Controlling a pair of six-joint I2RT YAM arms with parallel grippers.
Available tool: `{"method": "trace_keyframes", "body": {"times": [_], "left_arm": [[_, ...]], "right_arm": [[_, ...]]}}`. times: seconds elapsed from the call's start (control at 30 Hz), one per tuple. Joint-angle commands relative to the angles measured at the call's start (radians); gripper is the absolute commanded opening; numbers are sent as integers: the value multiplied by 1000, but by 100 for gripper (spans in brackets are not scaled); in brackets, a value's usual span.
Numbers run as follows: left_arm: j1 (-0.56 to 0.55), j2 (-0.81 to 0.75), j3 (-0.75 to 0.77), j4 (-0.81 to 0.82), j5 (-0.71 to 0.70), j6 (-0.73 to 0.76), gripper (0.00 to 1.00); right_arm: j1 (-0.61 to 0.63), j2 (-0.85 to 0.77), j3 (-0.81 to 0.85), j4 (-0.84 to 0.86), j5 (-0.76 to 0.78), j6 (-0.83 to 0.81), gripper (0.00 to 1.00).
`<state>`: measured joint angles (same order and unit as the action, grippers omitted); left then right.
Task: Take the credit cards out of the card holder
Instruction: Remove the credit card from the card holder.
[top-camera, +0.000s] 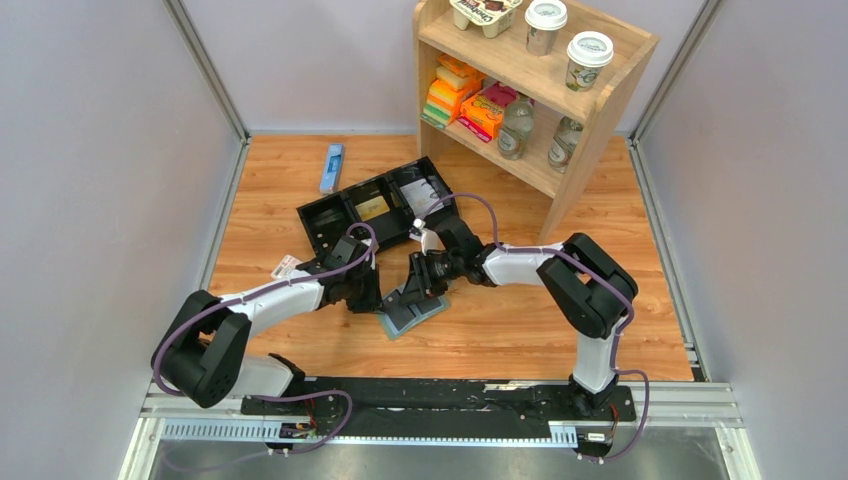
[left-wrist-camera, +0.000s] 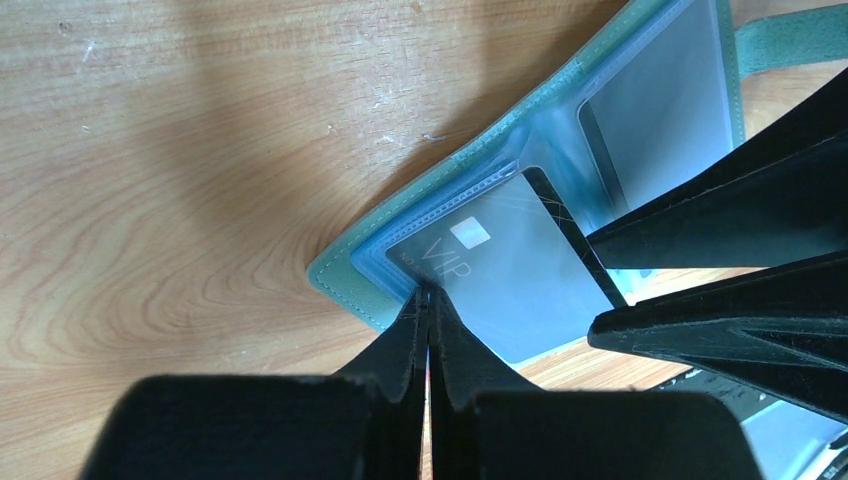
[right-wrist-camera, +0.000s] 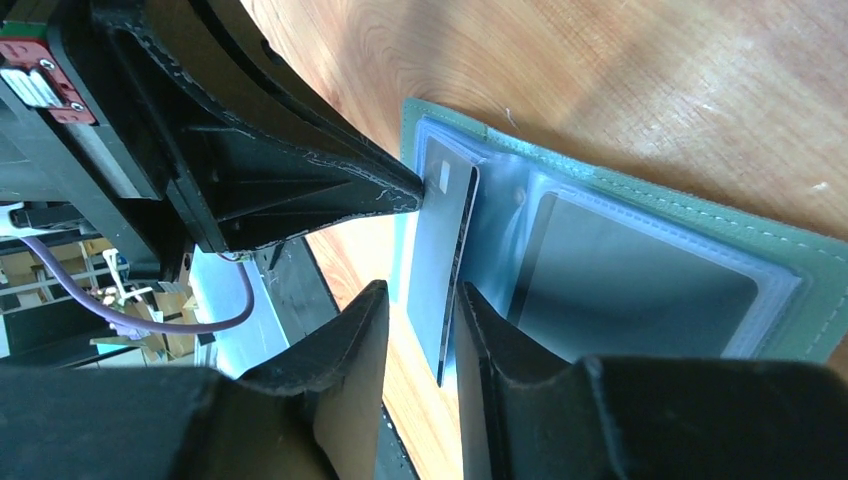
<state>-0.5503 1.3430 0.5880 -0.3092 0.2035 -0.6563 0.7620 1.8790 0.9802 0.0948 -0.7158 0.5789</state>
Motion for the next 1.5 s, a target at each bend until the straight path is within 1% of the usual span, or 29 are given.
{"method": "trace_keyframes", "body": {"times": [0.0, 0.23, 0.4, 0.53, 0.73, 1.03, 1.33, 1.47], "left_arm": [[-16, 25, -20, -21, -29, 1, 0], [-28, 39, -13, -10, -29, -3, 0], [-33, 42, -14, -7, -30, -3, 0], [-33, 42, -14, -8, -32, 0, 0], [-33, 41, -24, -11, -35, 3, 0], [-33, 47, -19, -14, -35, 7, 0], [-33, 50, -19, -16, -35, 9, 0], [-33, 51, -17, -14, -35, 9, 0]], "right_arm": [[5, 26, 31, 69, -74, 35, 31], [16, 109, 90, 49, -105, 47, 32], [16, 137, 101, 55, -123, 61, 32], [11, 112, 77, 100, -140, 68, 32], [-36, 66, 0, 207, -160, 130, 31], [-67, 49, -51, 279, -166, 156, 19], [-82, 49, -71, 319, -177, 171, 1], [-90, 48, -77, 324, -180, 170, 0]]}}
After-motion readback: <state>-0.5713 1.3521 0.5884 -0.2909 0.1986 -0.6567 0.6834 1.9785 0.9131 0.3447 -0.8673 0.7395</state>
